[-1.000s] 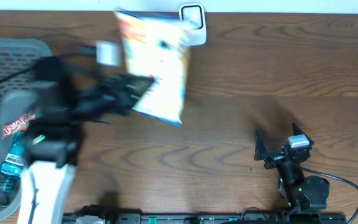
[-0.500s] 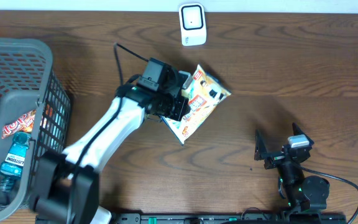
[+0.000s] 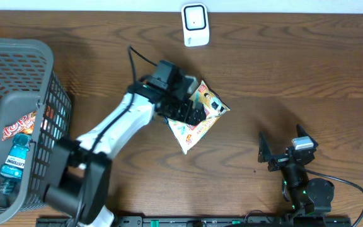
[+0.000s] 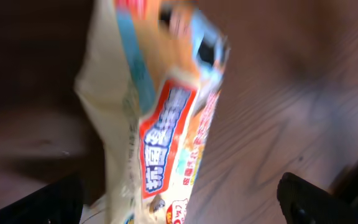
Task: Scan the item barcode
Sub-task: 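Lift the wet-wipe pack out and place it on the table center, then reach the left gripper into the basket and grasp the Listerine bottle cap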
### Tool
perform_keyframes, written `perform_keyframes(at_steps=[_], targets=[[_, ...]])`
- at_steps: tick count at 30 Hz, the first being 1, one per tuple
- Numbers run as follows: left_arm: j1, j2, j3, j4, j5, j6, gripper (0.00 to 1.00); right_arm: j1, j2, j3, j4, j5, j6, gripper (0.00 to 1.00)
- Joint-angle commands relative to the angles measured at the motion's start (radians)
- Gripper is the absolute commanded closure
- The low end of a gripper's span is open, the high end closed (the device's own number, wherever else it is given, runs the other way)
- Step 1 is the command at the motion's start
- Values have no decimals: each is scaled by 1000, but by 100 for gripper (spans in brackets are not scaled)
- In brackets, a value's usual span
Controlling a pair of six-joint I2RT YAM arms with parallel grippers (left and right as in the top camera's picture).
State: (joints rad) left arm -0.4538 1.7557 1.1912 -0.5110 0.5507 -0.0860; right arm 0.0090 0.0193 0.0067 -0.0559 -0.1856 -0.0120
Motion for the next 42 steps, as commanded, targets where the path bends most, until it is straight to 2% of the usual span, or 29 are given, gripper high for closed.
perform_keyframes(at_steps=[1, 8, 13, 15, 18, 20, 24, 29, 32, 35, 42], targets=[[43, -173, 84, -4, -65, -5, 2, 8, -1, -1, -4, 3, -4, 1], [121, -461, 106, -5, -288, -5, 1, 8, -2, -1, -4, 3, -4, 1], [267, -693, 124, -10, -552, -18, 2, 8, -1, -1, -4, 4, -4, 1], [355, -760, 124, -38, -716, -72, 2, 8, -1, -1, -4, 4, -4, 1], [535, -809, 124, -127, -916, -246, 2, 8, -1, -1, -4, 3, -4, 1], [680, -812, 124, -192, -913, -369, 2, 8, -1, -1, -4, 3, -4, 1], [979, -761, 124, -309, -790, -655, 2, 8, -1, -1, -4, 4, -4, 1], [1223, -639, 124, -380, -611, -1027, 2, 8, -1, -1, -4, 4, -4, 1], [1283, -560, 124, -431, -517, -1219, 2, 8, -1, -1, -4, 4, -4, 1], [1294, -476, 124, -462, -510, -1329, 2, 8, -1, -1, -4, 3, -4, 1], [1295, -297, 122, -551, -573, -1492, 2, 8, -1, -1, -4, 4, -4, 1]])
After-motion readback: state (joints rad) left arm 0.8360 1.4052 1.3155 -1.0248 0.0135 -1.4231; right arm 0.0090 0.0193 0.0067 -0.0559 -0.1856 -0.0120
